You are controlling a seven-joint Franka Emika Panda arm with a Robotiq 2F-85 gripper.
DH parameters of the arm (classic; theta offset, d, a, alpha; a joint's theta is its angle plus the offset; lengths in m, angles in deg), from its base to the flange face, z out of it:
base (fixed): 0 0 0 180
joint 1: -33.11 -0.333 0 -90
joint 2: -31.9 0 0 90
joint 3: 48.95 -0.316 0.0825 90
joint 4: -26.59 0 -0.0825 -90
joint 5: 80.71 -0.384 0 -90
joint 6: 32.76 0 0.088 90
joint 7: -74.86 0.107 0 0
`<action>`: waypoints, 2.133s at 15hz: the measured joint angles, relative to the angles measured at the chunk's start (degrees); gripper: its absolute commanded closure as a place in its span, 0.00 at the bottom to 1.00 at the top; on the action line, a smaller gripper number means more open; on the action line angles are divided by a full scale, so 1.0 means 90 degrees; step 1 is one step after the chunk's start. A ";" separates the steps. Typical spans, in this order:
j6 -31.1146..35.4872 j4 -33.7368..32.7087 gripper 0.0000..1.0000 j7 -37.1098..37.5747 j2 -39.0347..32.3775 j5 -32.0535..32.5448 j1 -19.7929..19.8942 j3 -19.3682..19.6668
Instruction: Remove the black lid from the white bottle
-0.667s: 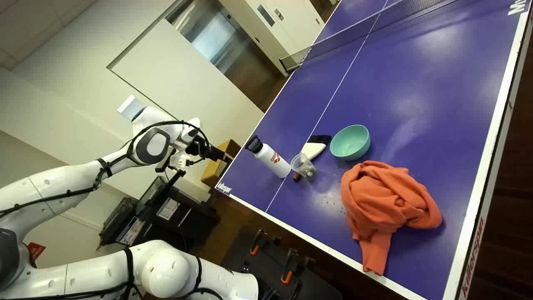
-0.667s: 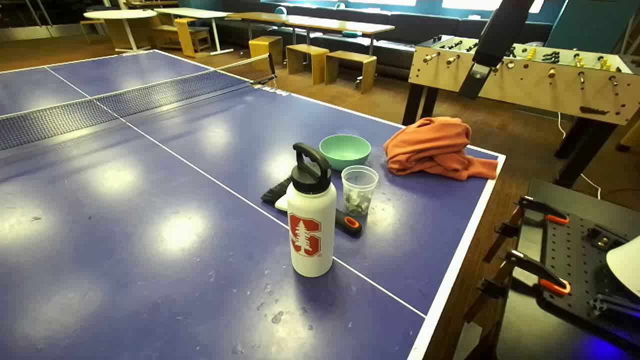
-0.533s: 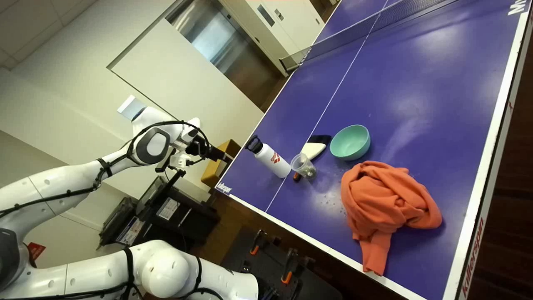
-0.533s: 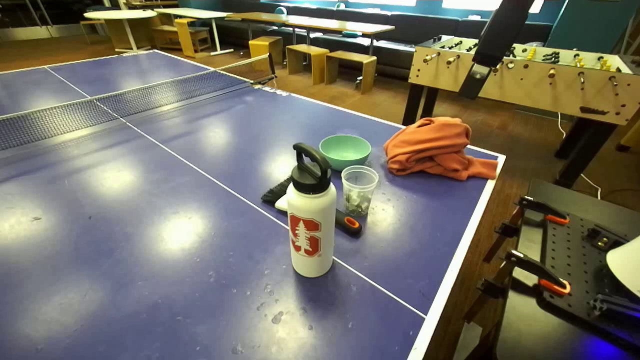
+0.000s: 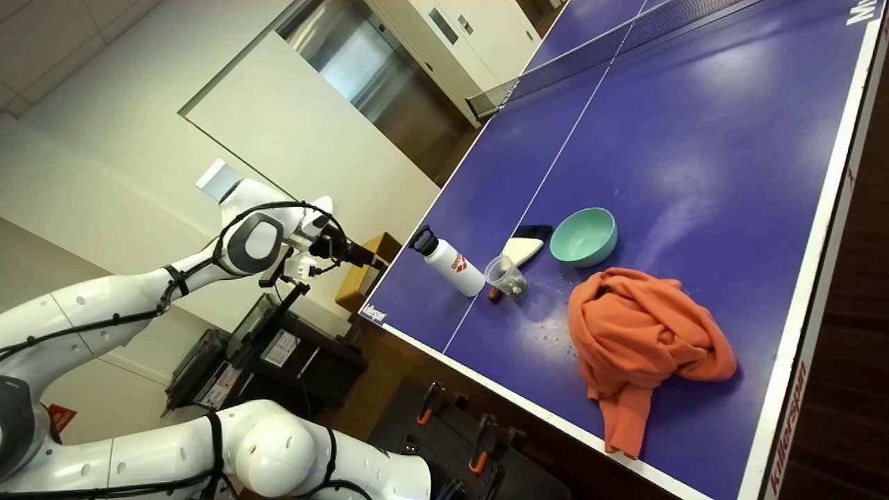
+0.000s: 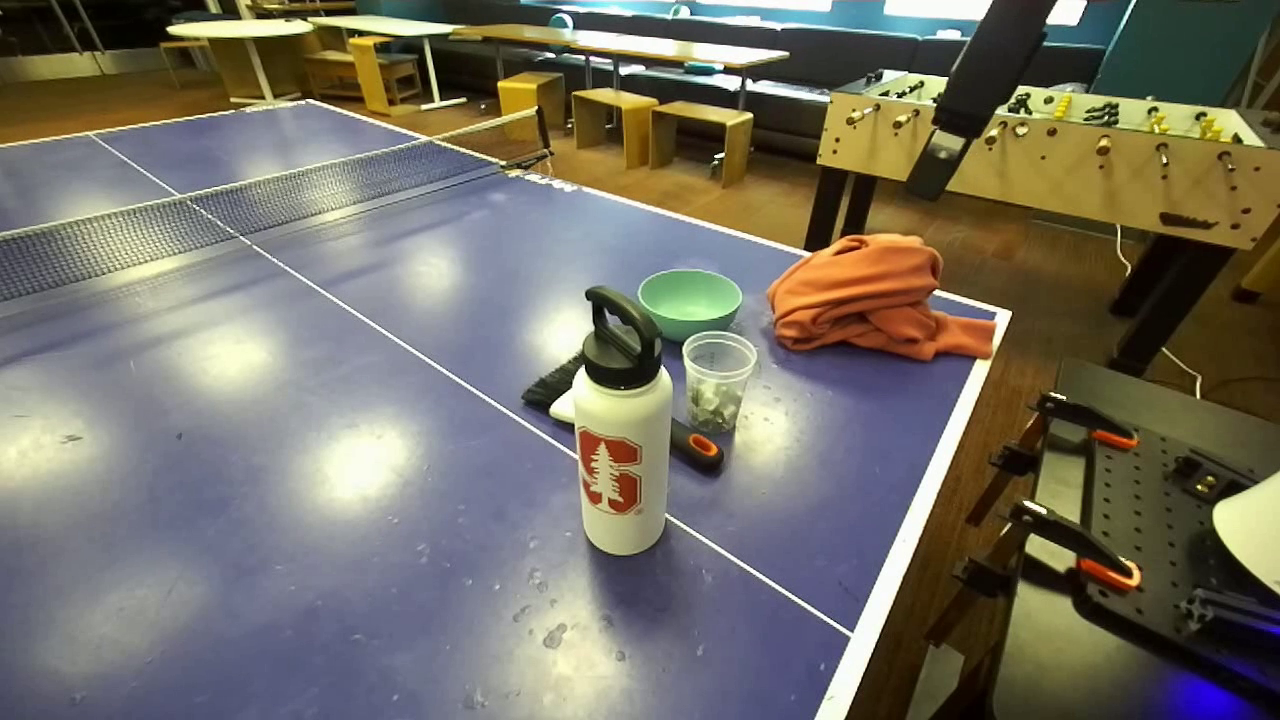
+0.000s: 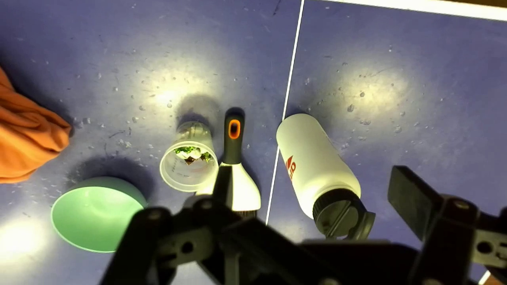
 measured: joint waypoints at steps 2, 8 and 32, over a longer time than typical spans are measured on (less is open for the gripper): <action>0.0272 -0.0087 0.00 0.0623 -0.0203 0.0290 0.0095 -0.0366; 0.0464 -0.0939 0.00 0.2680 -0.1363 0.1444 0.0541 -0.1362; 0.0703 -0.2993 0.00 0.4868 -0.4150 0.2689 -0.0265 -0.0697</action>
